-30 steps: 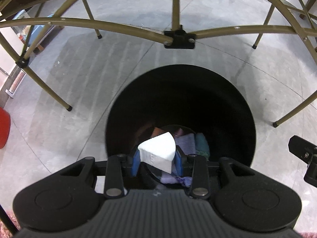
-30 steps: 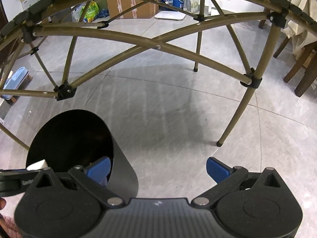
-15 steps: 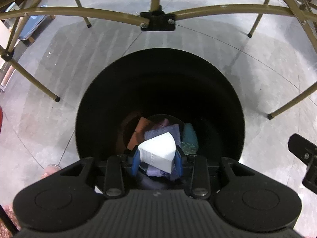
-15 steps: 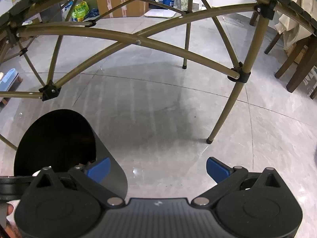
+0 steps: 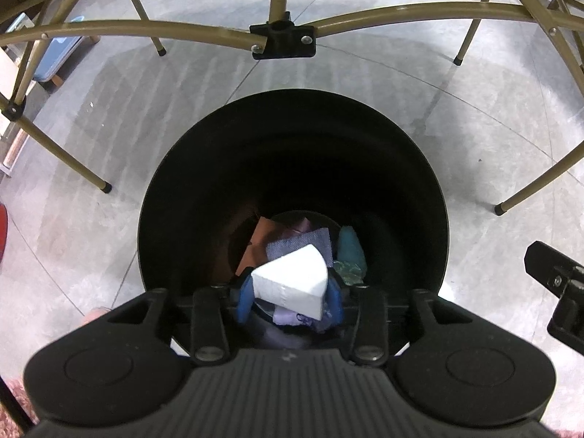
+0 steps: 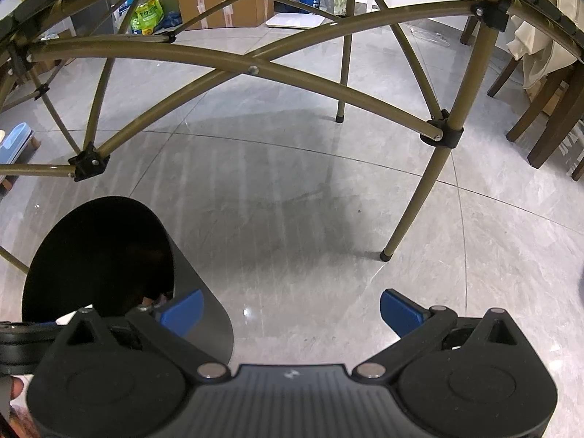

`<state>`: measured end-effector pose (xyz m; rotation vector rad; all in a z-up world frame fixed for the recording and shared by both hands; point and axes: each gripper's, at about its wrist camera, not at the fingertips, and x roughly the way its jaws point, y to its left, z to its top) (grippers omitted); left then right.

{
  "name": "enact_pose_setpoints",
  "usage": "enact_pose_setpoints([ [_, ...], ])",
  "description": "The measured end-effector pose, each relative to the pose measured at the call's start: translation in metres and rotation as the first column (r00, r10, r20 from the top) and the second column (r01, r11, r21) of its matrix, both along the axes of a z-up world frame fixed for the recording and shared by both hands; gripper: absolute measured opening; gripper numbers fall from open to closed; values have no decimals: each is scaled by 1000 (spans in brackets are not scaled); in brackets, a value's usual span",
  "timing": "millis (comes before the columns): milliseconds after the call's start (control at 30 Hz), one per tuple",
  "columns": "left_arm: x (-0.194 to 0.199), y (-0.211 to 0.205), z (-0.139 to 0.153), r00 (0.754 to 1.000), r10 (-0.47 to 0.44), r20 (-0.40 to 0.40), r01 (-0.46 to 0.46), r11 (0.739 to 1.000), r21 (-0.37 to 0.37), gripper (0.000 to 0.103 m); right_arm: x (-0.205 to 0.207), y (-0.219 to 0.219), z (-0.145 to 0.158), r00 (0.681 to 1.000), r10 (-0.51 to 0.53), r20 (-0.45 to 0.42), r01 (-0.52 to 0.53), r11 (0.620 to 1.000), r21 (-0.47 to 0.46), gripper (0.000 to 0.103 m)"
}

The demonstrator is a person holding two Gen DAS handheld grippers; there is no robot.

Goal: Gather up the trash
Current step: 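Lower the foam wedge into the bin and open the left tool, then withdraw both open tools from the bin and return to the table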

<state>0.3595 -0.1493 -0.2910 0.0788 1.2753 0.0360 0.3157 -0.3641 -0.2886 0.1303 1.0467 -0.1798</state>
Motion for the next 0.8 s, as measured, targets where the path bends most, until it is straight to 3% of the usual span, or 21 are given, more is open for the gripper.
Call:
enact_pose_setpoints([
  [33, 0, -1, 0, 1000, -2, 2, 2, 1000, 3, 57, 0, 0, 0, 1000, 0, 0, 0, 1000, 1, 103],
  [100, 0, 0, 1, 1000, 1, 7, -1, 1000, 1, 94, 0, 0, 0, 1000, 0, 0, 0, 1000, 1, 103],
  [200, -1, -1, 3, 1000, -3, 28, 2, 1000, 17, 102, 0, 0, 0, 1000, -1, 1, 1, 1000, 2, 103],
  [800, -3, -2, 10, 999, -6, 54, 5, 1000, 21, 103, 0, 0, 0, 1000, 3, 1, -3, 1000, 1, 103],
])
